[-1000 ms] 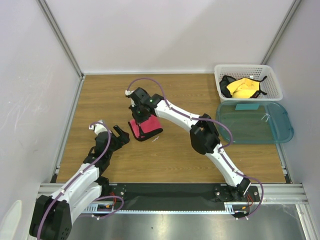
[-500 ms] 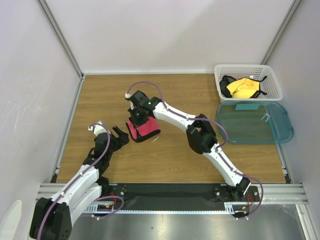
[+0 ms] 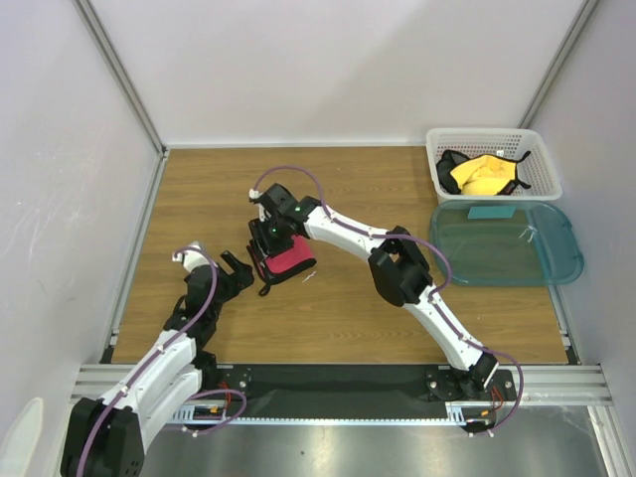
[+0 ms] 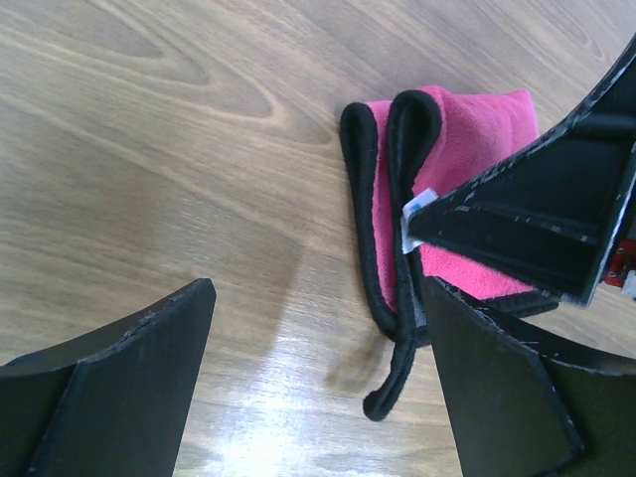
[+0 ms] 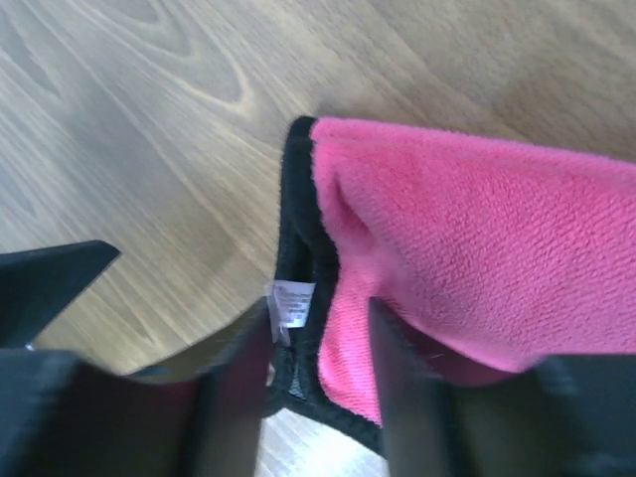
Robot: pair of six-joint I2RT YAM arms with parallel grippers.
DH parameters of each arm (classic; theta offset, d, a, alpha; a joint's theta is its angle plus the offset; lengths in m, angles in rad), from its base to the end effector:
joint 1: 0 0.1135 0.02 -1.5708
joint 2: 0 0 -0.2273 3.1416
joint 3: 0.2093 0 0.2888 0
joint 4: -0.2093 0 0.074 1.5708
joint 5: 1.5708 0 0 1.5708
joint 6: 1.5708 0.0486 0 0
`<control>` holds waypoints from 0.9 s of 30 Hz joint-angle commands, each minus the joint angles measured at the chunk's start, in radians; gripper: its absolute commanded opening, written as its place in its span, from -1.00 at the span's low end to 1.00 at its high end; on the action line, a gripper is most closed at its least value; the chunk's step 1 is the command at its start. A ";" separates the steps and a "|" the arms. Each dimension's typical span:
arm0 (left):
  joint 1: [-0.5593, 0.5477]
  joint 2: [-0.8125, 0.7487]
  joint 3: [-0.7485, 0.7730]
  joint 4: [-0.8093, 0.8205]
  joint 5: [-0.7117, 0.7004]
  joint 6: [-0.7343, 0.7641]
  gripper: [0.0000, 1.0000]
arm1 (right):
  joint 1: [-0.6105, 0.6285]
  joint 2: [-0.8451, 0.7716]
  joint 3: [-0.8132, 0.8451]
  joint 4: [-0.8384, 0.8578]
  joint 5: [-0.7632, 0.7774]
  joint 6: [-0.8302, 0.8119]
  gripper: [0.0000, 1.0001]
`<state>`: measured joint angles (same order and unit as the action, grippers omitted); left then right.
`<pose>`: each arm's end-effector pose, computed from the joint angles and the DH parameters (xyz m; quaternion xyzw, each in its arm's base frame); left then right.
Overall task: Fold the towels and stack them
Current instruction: Fold the towel, then smooth out wrinkles on the folded towel
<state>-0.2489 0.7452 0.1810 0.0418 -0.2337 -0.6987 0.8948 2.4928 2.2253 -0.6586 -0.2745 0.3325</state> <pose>0.2246 -0.0455 0.1068 -0.2486 0.8252 -0.1370 0.4884 0.3414 0.4467 0.1375 -0.3023 0.8907 0.2868 0.1818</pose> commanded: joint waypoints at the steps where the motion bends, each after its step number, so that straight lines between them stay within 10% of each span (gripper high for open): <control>1: 0.016 -0.020 -0.011 0.023 -0.013 0.004 0.84 | 0.001 -0.100 -0.039 0.046 -0.002 0.002 0.11; 13: 0.025 -0.043 0.015 0.124 0.074 0.010 0.82 | -0.149 -0.396 -0.352 0.221 -0.011 0.059 0.16; 27: 0.020 0.468 0.296 0.521 0.301 -0.039 0.40 | -0.313 -0.499 -0.691 0.516 -0.135 0.096 -0.17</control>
<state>-0.2325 1.1255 0.4095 0.4095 0.0124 -0.7105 0.5686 2.0182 1.5349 -0.2707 -0.3489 0.4179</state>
